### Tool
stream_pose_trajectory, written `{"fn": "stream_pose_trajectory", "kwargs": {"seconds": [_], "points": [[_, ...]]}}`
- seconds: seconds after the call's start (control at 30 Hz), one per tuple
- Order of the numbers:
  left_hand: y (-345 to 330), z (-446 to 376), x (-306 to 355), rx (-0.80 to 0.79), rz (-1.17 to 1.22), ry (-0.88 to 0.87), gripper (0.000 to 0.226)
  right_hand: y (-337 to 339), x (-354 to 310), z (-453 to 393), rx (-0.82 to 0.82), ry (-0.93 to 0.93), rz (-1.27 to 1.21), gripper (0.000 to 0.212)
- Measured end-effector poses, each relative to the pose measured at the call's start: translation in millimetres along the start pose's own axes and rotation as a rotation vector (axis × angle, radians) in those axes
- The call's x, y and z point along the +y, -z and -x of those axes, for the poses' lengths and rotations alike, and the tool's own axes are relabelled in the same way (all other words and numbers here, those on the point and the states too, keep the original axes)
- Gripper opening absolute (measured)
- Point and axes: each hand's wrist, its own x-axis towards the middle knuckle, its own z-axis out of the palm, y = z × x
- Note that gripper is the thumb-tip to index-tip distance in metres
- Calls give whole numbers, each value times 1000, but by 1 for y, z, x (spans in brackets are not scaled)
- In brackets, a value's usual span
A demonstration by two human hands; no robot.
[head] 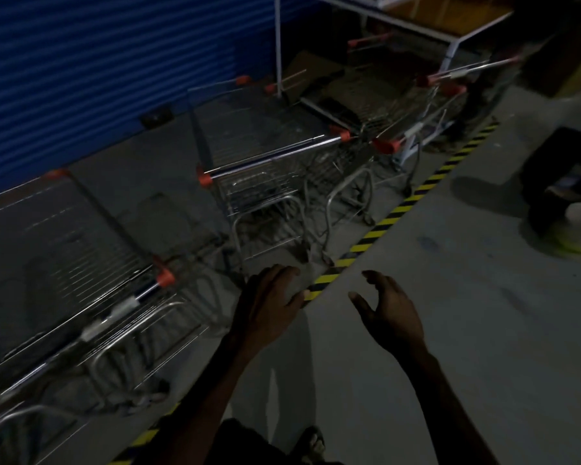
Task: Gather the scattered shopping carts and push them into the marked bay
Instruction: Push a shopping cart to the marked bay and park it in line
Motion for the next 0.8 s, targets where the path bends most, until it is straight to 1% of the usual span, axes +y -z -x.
{"fn": "stream_pose_trajectory", "kwargs": {"seconds": [0.17, 0.3, 0.37, 0.43, 0.5, 0.57, 0.63, 0.67, 0.73, 0.8], "points": [[-11, -51, -10, 11, 8, 40, 49, 8, 18, -56, -33, 15, 5, 61], [-11, -105, -38, 49, 2, 66, 45, 11, 7, -127, -80, 61, 43, 58], [-8, -141, -54, 106, 26, 78, 40, 13, -5, -170, -101, 101, 72, 58], [-1, -179, -69, 171, 73, 113, 42, 17, -22, -218, -111, 157, 109, 60], [7, -214, -83, 263, 41, 122, 44, 21, -41, -266, -137, 200, 146, 61], [15, -247, -98, 359, 7, 102, 41, 24, -60, -316, -162, 250, 146, 62], [25, -281, -113, 398, -29, 95, 40, 22, -76, -365, -186, 302, 125, 61], [30, -298, -124, 374, -50, 128, 43, 20, -82, -389, -185, 336, 157, 63], [39, -320, -137, 260, -80, 236, 58, 9, -83, -434, -170, 381, 291, 70], [39, -329, -150, 172, -191, 348, 69, -12, -68, -474, -150, 441, 410, 88]]}}
